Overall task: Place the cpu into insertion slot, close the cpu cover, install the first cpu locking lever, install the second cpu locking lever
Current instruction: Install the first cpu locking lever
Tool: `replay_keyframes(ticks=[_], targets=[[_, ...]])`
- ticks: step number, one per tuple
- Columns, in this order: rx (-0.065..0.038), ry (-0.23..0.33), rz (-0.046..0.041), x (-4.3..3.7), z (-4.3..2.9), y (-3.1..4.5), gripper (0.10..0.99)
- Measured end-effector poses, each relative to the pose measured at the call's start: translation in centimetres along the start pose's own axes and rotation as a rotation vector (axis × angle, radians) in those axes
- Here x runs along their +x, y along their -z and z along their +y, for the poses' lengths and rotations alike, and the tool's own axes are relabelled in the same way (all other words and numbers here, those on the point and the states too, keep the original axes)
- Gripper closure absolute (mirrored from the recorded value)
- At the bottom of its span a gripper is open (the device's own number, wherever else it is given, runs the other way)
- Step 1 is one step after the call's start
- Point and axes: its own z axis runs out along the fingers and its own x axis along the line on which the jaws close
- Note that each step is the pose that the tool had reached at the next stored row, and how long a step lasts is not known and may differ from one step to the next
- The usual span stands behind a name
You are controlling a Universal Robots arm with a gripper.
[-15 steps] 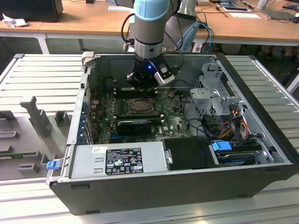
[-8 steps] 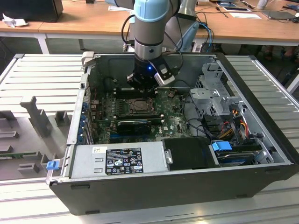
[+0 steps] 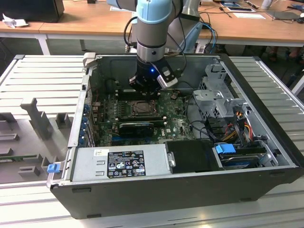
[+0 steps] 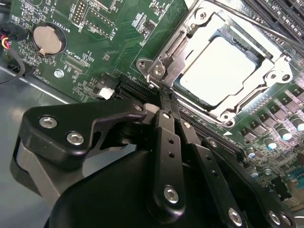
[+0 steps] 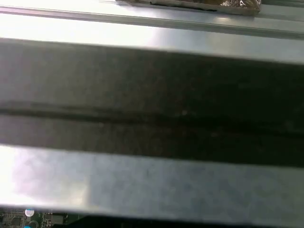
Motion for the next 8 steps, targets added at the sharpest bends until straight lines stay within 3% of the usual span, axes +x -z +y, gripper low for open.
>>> replay_keyframes(ticks=[4, 8], targets=[[-0.004, 0.000, 0.0003, -0.04, -0.02, -0.06, 0.980], [-0.004, 0.000, 0.0012, -0.06, 0.04, 0.50, 0.980]])
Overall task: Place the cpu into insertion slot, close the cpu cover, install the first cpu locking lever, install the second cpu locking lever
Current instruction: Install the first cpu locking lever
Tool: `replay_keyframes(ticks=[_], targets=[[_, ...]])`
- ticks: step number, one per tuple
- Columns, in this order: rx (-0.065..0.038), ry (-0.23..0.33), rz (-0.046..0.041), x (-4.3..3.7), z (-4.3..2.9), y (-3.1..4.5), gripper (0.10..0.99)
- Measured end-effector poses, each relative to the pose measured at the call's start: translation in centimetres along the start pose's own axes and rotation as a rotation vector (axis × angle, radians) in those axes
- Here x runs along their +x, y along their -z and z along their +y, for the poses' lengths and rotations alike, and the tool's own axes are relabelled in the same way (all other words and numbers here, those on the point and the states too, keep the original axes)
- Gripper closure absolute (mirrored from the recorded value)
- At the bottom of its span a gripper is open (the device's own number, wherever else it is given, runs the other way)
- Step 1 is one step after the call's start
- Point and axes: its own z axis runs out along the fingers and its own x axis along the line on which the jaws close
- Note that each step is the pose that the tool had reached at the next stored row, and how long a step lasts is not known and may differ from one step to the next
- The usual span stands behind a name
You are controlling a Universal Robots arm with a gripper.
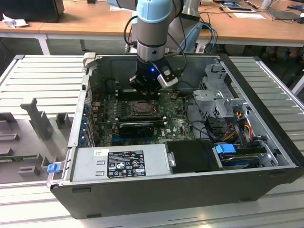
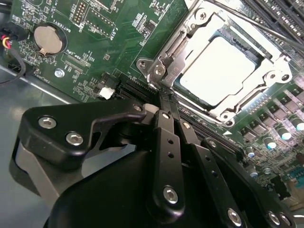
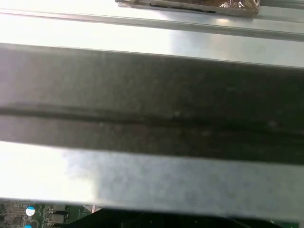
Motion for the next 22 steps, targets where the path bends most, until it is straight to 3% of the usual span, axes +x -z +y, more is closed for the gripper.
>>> replay_keyframes(ticks=[4, 22], targets=[[0.000, 0.000, 0.0004, -0.03, 0.10, 0.93, 0.980], [0.000, 0.000, 0.0005, -0.01, -0.52, 1.01, 0.980]])
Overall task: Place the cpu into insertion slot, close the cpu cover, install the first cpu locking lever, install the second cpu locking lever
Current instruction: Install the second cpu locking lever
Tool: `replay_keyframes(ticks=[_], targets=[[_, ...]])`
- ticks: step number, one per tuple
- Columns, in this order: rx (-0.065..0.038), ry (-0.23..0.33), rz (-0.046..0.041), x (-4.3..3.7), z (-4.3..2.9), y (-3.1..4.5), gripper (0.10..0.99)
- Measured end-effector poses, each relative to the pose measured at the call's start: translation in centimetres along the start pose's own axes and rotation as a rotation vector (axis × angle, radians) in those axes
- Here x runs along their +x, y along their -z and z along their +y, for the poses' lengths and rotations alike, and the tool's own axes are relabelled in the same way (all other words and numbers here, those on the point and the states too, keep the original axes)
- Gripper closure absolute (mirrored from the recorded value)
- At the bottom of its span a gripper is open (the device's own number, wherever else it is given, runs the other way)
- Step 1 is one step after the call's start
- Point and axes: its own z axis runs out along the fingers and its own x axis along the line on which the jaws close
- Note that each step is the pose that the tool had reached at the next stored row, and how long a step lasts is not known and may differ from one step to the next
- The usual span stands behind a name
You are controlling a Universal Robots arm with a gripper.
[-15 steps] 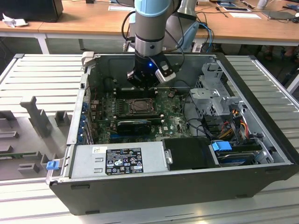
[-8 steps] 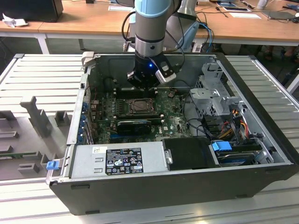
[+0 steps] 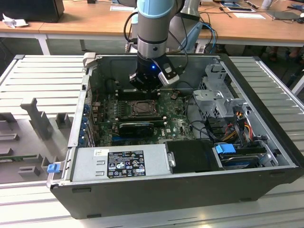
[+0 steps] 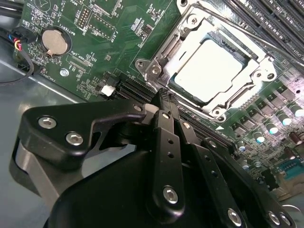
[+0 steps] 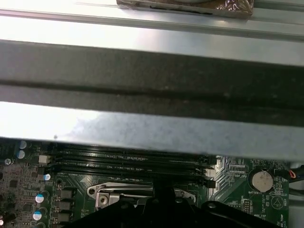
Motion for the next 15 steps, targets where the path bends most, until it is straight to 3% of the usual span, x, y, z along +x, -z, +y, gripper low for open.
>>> replay_keyframes(ticks=[15], targets=[[0.000, 0.000, 0.0000, 0.06, -0.77, 0.09, 0.980]])
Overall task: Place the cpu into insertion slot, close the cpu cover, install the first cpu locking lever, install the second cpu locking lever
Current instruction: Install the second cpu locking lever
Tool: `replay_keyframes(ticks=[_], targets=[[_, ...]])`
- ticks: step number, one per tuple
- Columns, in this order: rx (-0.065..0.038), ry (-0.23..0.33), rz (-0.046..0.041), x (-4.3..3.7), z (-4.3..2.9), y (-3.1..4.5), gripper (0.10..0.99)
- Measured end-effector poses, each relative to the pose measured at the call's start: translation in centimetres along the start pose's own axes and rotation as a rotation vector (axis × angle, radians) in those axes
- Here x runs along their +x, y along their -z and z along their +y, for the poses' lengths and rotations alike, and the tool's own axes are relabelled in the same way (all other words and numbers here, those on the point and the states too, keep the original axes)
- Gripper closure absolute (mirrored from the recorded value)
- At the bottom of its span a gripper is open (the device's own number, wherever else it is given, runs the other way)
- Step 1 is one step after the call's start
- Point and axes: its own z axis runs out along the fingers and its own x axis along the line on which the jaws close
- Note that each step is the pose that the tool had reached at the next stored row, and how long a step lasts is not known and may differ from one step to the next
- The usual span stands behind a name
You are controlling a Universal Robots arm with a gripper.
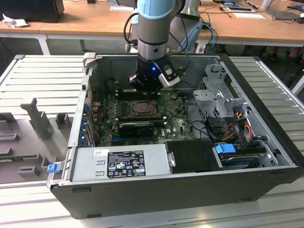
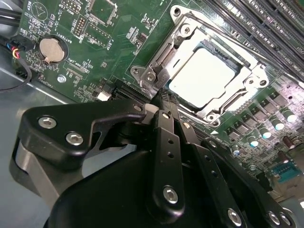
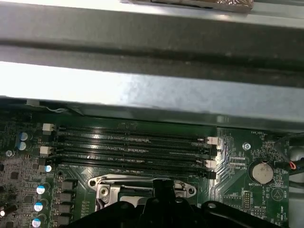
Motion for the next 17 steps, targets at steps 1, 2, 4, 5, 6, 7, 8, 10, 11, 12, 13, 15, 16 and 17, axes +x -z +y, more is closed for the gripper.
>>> replay_keyframes(ticks=[1, 2, 4, 5, 6, 7, 8, 10, 11, 12, 13, 15, 16, 17], targets=[[0.000, 0.000, -0.0001, 0.00, -0.04, 0.00, 0.980], [0.000, 0.000, 0.0000, 0.00, -0.07, 0.00, 0.980], [0.000, 0.000, 0.0000, 0.00, -0.07, 0.19, 0.980], [0.000, 0.000, 0.0000, 0.00, -0.06, 0.31, 0.980], [0.000, 0.000, 0.0000, -0.01, -0.03, 0.52, 0.980], [0.000, 0.000, 0.0000, -0.01, -0.01, 0.70, 0.980], [0.000, 0.000, 0.0000, -0.01, 0.00, 0.79, 0.980], [0.000, 0.000, 0.0000, -0.01, -0.07, 0.85, 0.980], [0.000, 0.000, 0.0000, -0.01, -0.14, 0.87, 0.980], [0.000, 0.000, 0.0000, 0.00, -0.21, 0.87, 0.980], [0.000, 0.000, 0.0000, 0.01, -0.29, 0.88, 0.980], [0.000, 0.000, 0.0000, 0.02, -0.48, 0.90, 0.980], [0.000, 0.000, 0.0000, 0.03, -0.56, 0.91, 0.980], [0.000, 0.000, 0.0000, 0.03, -0.60, 0.93, 0.980]])
